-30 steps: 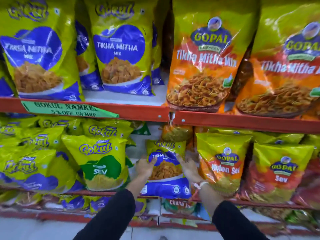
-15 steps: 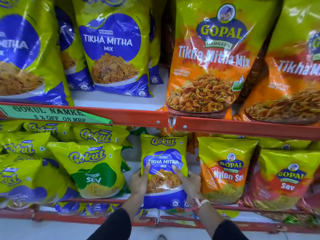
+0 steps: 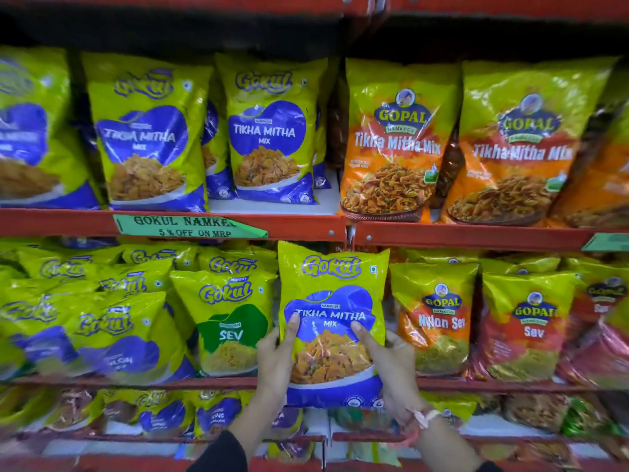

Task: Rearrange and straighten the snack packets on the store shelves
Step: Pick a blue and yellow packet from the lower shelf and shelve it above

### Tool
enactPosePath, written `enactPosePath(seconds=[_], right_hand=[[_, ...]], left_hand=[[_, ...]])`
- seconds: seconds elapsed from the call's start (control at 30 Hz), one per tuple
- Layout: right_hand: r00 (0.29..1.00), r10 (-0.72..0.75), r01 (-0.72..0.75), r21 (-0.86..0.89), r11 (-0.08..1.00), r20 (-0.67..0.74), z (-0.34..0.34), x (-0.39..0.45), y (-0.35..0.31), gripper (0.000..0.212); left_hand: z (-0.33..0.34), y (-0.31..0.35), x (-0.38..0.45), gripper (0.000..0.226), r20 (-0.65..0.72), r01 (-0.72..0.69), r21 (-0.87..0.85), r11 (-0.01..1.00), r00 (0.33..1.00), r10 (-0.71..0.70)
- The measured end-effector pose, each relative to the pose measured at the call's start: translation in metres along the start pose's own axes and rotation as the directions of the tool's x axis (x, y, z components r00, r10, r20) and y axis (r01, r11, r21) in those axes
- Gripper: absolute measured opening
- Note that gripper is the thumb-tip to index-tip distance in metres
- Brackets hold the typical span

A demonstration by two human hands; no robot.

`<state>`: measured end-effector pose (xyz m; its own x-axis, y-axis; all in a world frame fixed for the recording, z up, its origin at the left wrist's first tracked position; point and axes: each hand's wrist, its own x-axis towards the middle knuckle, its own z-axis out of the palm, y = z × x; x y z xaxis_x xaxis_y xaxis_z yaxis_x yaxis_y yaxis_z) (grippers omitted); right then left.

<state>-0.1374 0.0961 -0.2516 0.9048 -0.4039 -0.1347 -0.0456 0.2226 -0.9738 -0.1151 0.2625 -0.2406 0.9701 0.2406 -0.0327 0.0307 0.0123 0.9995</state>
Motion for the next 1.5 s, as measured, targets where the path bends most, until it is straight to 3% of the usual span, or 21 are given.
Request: enactPosePath(seconds=[0.23,0.37,0.47,0.57,0.77,0.87,0.93,1.07,1.13,1.33,1.43,1.5], right_hand=[[0.970,-0.218,0.212,0.072,0.975,0.109,0.038,-0.016,-0.097,0.007],[0.920,-0.358,0.336,0.150,0.930,0.159,0.068,-0.007,-0.154,0.009],[0.885,-0.428,0.385,0.232,0.893,0.182,0.093,0.008,-0.191,0.012],[0.866,-0.464,0.401,0.293,0.868,0.188,0.119,0.028,-0.218,0.021],[0.842,-0.501,0.436,0.293,0.851,0.200,0.157,0.071,-0.231,0.021],[0.850,-0.483,0.425,0.267,0.865,0.212,0.167,0.089,-0.220,0.020],[0.865,-0.451,0.399,0.246,0.883,0.218,0.169,0.098,-0.207,0.020],[0.876,-0.419,0.368,0.230,0.901,0.240,0.171,0.111,-0.198,0.039],[0.857,-0.455,0.388,0.277,0.879,0.241,0.175,0.115,-0.218,0.050],[0.846,-0.532,0.494,0.352,0.795,0.015,0.181,0.120,-0.273,0.041],[0.871,-0.488,0.466,0.392,0.793,-0.049,0.179,0.120,-0.272,0.015],[0.854,-0.512,0.506,0.368,0.780,-0.091,0.182,0.122,-0.273,0.009]], left_hand=[[-0.022,0.101,0.011,0.034,0.037,-0.298,-0.128,0.946,0.952,0.305],[-0.028,0.157,0.040,0.032,0.028,-0.424,-0.169,0.890,0.900,0.435],[-0.032,0.202,0.062,0.045,0.010,-0.511,-0.165,0.843,0.854,0.520],[-0.034,0.236,0.081,0.030,0.014,-0.575,-0.176,0.799,0.810,0.586],[-0.031,0.250,0.124,0.030,-0.054,-0.591,-0.152,0.792,0.805,0.591],[-0.031,0.229,0.157,0.067,-0.059,-0.533,-0.099,0.841,0.846,0.529],[-0.033,0.206,0.178,0.078,-0.041,-0.500,-0.104,0.860,0.866,0.498],[-0.034,0.204,0.180,0.038,0.006,-0.449,-0.206,0.870,0.888,0.459],[-0.032,0.222,0.188,0.034,-0.028,-0.457,-0.264,0.849,0.884,0.467],[-0.023,0.295,0.201,0.032,-0.306,-0.584,-0.306,0.752,0.808,0.503],[-0.027,0.298,0.204,0.021,-0.397,-0.620,-0.336,0.709,0.776,0.490],[-0.026,0.297,0.205,0.019,-0.424,-0.640,-0.326,0.695,0.757,0.498]])
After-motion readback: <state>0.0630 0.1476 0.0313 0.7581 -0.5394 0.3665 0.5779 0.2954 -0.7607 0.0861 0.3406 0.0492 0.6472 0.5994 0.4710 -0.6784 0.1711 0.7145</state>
